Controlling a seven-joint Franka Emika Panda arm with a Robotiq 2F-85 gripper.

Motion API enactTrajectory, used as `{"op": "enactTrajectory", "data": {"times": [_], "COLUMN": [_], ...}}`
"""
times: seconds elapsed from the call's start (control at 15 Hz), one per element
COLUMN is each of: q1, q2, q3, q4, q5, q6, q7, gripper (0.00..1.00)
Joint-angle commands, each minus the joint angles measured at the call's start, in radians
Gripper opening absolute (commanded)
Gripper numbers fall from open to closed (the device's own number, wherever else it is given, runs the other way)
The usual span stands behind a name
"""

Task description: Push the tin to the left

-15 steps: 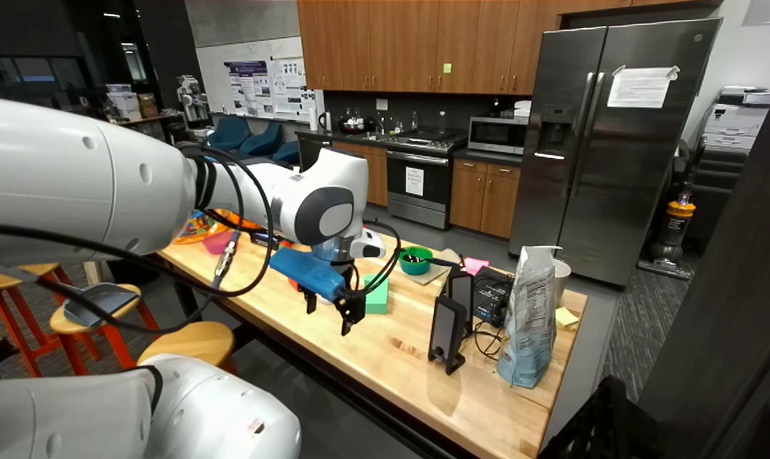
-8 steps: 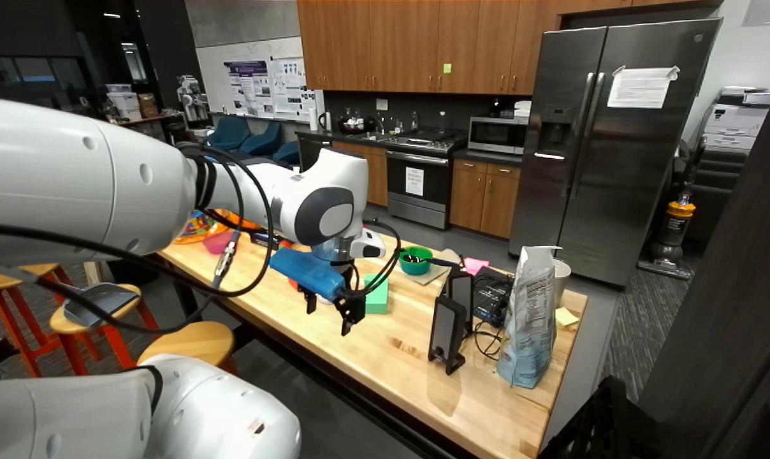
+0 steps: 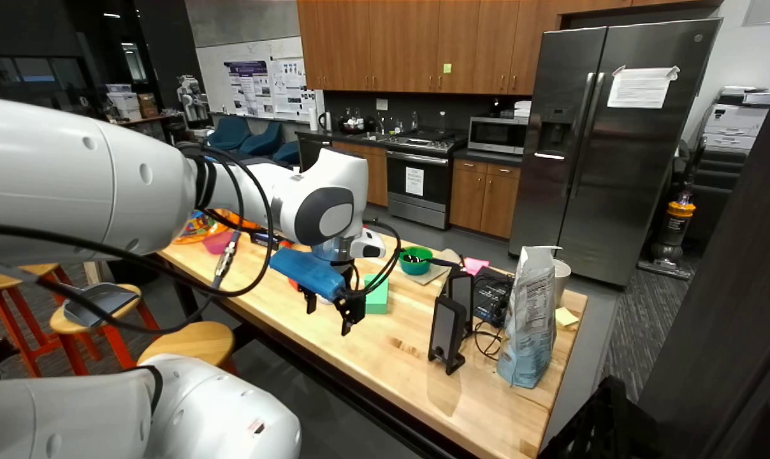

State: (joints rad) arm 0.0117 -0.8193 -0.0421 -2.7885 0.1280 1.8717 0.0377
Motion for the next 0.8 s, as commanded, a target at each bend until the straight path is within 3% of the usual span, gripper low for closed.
{"op": "enactTrajectory", "data": {"times": [0.0, 0.73], "q1": [-0.01, -0.005], "q2": [0.001, 0.001], "q3": [0.009, 0.003], "q4": [0.002, 0.002], "q5": [0.006, 0.014], "q6": [-0.003, 0.007], "q7": [-0.006, -0.017], "gripper": [1.0, 1.0]}}
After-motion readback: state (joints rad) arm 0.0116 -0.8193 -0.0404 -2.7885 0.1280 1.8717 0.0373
